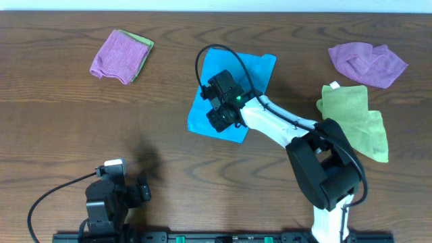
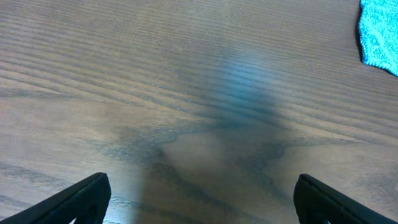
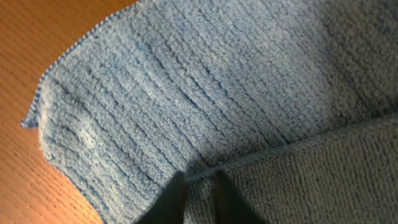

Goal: Fold the cloth

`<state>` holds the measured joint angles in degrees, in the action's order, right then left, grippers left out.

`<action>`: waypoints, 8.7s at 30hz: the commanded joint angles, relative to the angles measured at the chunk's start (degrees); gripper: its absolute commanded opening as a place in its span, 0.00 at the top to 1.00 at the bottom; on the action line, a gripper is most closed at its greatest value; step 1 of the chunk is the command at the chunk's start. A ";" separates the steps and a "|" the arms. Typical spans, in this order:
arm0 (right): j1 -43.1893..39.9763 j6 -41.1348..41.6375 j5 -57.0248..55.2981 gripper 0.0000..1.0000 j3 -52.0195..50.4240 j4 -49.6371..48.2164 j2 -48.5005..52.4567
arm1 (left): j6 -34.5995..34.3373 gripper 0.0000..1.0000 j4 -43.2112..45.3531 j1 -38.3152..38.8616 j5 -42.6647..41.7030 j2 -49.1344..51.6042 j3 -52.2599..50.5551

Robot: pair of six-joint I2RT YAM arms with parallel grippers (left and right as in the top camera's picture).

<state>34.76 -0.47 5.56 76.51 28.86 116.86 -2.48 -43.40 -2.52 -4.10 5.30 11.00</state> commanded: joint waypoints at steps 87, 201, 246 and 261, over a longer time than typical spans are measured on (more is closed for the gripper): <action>-0.20 0.81 -1.03 0.82 1.07 3.48 -1.90 | 1.22 0.05 -0.94 0.02 0.22 -0.33 -1.20; -19.43 21.51 -11.56 0.28 -5.44 29.42 -21.55 | 1.22 0.05 -0.92 0.02 10.10 -0.33 -1.20; -22.49 20.13 -12.83 0.83 -19.26 17.59 -20.15 | -26.29 0.05 8.11 0.68 -34.16 44.04 25.70; -22.47 20.15 -12.83 0.99 -23.43 16.31 -20.15 | -25.03 0.05 15.87 14.93 -35.47 61.24 30.45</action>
<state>13.13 19.90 -6.46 53.39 45.43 96.38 -28.08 -27.79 12.05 -39.11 65.58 40.27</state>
